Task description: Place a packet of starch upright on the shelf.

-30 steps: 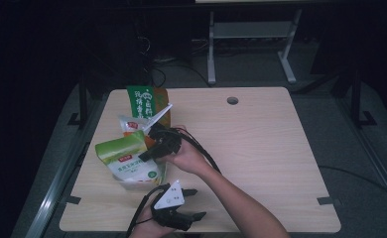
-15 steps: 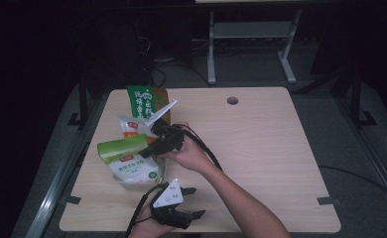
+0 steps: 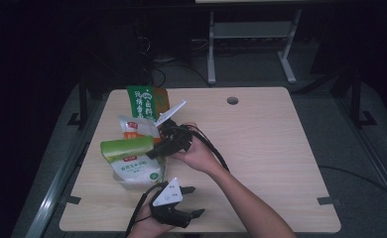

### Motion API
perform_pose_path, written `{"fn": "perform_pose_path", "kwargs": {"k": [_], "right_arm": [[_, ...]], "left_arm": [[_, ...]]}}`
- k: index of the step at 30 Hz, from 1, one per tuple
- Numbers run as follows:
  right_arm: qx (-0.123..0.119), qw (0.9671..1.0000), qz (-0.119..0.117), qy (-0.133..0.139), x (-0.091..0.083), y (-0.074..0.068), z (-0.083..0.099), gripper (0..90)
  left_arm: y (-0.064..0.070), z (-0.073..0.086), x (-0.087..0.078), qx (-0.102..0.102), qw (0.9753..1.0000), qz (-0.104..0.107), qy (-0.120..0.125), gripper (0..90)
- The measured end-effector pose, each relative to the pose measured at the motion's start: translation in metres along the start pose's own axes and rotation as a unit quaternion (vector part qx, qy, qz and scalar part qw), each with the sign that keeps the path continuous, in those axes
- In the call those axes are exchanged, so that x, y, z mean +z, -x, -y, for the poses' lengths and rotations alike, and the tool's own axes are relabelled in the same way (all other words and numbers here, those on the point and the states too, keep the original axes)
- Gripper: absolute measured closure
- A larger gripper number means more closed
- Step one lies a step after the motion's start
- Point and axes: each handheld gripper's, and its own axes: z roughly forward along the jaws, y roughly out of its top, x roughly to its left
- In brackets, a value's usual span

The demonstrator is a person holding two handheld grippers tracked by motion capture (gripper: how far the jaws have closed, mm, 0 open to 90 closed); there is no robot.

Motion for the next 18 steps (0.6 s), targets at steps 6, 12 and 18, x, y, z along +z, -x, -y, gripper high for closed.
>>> {"fn": "perform_pose_path", "kwargs": {"k": [6,12,18], "right_arm": [[0.010,0.9999,0.000,0.013,-0.015,0.004,0.009,65.8],[0.014,0.9995,0.011,0.025,-0.032,0.009,0.017,61.1],[0.036,0.9984,0.027,0.033,-0.053,0.014,0.026,57.5]], "left_arm": [[-0.002,0.000,-0.002,-0.005,1.0000,-0.003,0.003,29.2],[-0.003,0.000,-0.001,0.002,1.0000,-0.005,-0.004,28.8],[-0.005,0.000,-0.003,-0.004,1.0000,-0.009,0.001,28.7]]}}
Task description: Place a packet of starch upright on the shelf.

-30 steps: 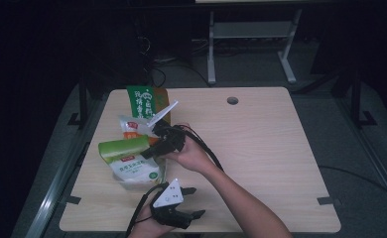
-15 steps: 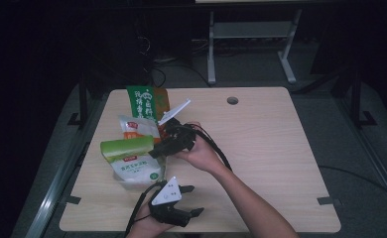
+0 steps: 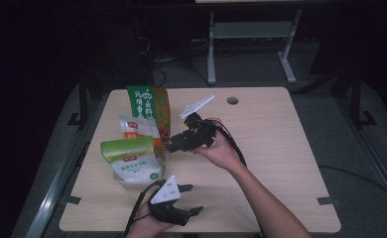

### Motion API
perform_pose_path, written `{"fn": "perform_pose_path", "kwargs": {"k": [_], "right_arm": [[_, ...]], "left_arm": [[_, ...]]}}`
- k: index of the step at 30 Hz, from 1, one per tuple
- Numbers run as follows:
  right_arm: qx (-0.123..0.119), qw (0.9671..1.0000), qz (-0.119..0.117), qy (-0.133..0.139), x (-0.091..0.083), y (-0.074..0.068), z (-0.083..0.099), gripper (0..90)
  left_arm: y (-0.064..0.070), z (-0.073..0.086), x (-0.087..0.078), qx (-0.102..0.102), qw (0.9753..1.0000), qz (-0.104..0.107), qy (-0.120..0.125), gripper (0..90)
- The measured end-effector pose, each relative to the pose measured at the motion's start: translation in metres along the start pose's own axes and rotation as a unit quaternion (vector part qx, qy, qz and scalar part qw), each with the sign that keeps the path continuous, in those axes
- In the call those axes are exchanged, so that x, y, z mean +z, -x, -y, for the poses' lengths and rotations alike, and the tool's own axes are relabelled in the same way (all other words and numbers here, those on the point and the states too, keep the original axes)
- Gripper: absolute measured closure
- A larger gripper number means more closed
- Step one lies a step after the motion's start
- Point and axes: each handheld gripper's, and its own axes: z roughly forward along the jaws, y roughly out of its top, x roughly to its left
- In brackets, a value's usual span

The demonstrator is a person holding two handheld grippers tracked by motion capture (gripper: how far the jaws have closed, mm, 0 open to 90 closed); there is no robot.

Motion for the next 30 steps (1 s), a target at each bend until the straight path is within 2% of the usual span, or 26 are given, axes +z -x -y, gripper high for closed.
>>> {"fn": "perform_pose_path", "kwargs": {"k": [3,8,22,30], "right_arm": [[0.000,0.9999,0.013,0.005,-0.010,0.006,0.006,56.3],[0.012,0.9997,0.021,0.007,-0.022,0.012,0.013,55.0],[0.030,0.9986,0.044,0.002,-0.043,0.022,0.032,52.5],[0.051,0.9968,0.061,-0.002,-0.057,0.026,0.054,50.6]], "left_arm": [[-0.002,0.000,-0.001,-0.002,1.0000,-0.001,0.002,28.6],[-0.002,0.000,0.000,-0.002,1.0000,-0.003,0.002,28.5],[-0.003,0.000,-0.001,-0.005,1.0000,-0.004,0.005,28.5],[-0.003,0.000,-0.001,-0.003,1.0000,-0.005,0.002,28.4]]}}
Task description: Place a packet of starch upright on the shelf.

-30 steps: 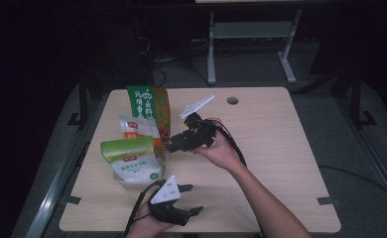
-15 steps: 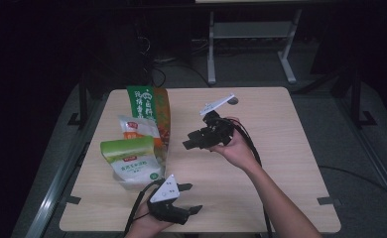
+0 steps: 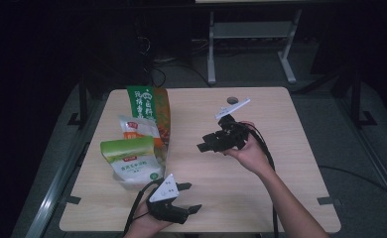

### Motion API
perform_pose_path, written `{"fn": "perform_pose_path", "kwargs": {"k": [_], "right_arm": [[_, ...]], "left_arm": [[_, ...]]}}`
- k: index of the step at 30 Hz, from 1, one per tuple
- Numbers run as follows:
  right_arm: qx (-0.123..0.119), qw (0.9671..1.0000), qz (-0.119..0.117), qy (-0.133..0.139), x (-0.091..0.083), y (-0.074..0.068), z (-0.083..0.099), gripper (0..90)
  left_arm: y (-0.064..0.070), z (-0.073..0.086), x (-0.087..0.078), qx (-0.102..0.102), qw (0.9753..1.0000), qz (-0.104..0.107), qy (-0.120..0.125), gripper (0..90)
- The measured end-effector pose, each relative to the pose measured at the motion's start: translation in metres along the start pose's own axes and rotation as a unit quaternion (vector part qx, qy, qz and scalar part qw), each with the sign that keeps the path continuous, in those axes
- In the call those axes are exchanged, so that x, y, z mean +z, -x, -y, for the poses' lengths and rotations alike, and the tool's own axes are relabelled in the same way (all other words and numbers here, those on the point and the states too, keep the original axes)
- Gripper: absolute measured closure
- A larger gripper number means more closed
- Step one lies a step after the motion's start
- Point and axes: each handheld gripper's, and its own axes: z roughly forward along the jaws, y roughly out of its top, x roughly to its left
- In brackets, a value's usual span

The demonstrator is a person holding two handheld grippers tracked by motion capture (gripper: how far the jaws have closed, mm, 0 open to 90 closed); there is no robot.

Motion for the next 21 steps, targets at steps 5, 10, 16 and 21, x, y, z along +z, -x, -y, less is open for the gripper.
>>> {"fn": "perform_pose_path", "kwargs": {"k": [5,10,16,21], "right_arm": [[0.017,0.9998,0.010,-0.002,-0.011,0.006,0.020,50.1],[0.031,0.9993,0.018,-0.004,-0.020,0.010,0.038,49.8],[0.046,0.9986,0.027,-0.006,-0.029,0.012,0.059,49.3],[0.057,0.9978,0.033,-0.006,-0.035,0.013,0.074,48.4]], "left_arm": [[0.000,0.000,0.001,0.001,1.0000,0.000,0.002,28.4],[0.000,0.000,0.001,0.000,1.0000,0.000,-0.002,28.4],[-0.001,0.000,0.000,0.002,1.0000,-0.003,-0.002,28.4],[-0.001,0.000,0.000,0.000,1.0000,-0.003,-0.001,28.4]]}}
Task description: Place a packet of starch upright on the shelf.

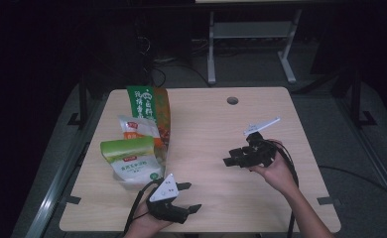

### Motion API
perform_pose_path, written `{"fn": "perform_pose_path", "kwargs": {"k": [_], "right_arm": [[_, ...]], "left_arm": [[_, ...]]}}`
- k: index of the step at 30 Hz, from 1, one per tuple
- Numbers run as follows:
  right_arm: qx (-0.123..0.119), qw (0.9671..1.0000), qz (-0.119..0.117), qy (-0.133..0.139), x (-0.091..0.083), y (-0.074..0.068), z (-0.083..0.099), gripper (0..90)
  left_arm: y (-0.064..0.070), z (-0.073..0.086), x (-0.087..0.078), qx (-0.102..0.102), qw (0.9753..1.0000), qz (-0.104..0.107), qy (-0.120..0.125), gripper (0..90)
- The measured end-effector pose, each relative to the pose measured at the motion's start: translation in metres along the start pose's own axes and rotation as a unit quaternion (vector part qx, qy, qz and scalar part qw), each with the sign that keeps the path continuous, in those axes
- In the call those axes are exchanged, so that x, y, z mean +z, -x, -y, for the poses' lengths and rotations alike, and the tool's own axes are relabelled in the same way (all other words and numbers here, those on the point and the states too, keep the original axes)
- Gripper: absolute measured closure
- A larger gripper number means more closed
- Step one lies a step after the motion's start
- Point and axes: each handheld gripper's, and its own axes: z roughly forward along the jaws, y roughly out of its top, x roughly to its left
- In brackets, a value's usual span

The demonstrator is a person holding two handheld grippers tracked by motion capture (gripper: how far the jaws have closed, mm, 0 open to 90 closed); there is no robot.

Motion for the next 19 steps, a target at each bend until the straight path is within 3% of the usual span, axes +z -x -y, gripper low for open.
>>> {"fn": "perform_pose_path", "kwargs": {"k": [12,19], "right_arm": [[0.029,0.9995,0.011,0.006,-0.010,0.006,0.042,47.2],[0.031,0.9992,0.023,0.013,-0.014,-0.003,0.067,42.6]], "left_arm": [[0.000,0.001,0.001,0.000,1.0000,0.002,-0.003,28.3],[0.000,0.001,0.002,-0.001,1.0000,0.003,-0.004,28.0]]}}
